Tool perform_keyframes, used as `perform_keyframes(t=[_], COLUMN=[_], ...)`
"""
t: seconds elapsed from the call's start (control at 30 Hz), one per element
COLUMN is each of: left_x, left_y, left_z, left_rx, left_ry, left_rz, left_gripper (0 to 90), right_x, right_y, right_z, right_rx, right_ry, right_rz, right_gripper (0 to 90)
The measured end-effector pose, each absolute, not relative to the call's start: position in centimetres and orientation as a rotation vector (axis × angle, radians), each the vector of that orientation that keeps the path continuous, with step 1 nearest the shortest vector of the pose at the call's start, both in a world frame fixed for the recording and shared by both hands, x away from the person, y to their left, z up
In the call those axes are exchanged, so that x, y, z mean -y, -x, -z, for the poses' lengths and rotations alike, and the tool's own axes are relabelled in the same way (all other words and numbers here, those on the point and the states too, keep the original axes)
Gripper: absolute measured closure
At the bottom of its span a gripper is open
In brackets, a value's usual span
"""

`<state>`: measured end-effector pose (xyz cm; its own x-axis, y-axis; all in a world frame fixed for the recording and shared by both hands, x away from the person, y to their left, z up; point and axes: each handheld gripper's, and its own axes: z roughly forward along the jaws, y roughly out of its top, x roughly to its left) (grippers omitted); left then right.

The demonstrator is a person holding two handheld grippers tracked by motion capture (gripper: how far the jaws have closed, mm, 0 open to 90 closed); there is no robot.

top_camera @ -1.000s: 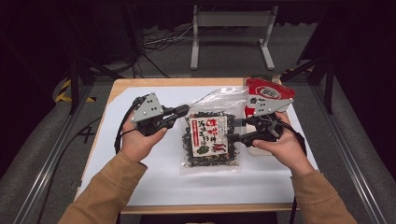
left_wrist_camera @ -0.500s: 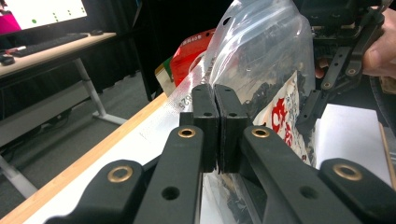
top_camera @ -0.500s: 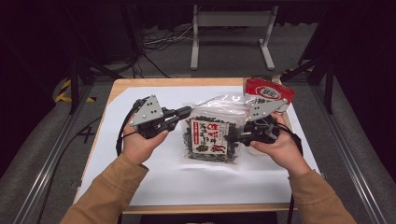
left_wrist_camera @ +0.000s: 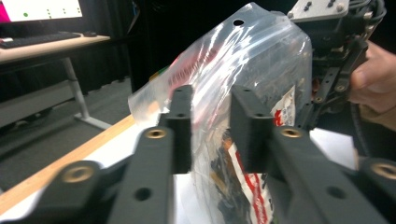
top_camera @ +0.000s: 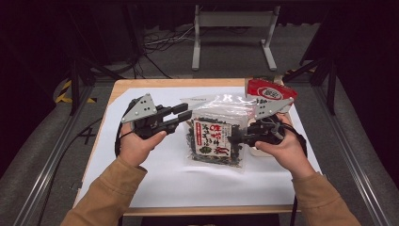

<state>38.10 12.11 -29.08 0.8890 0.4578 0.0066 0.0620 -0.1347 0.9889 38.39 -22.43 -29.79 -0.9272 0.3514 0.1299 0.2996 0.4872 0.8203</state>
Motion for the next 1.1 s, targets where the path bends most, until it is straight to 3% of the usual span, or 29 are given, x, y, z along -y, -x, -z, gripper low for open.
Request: perform_keyframes(t=[0.27,1.1], left_x=[-12.9,-16.6], left_y=[-37.6,-38.4], left_z=[29.3,33.6], left_rx=[-0.445,-0.629], left_ry=[-1.722,-1.845], left_rz=[-0.365,-0.322], left_gripper=[52.0,39.2], right_x=[23.5,27.2], right_y=[-38.1,-37.2], right_z=[29.1,26.4], right_rx=[-2.642,-2.547], right_ry=[-0.602,-0.655], right_rz=[-1.449,-1.392], right_gripper=[77.8,77.7])
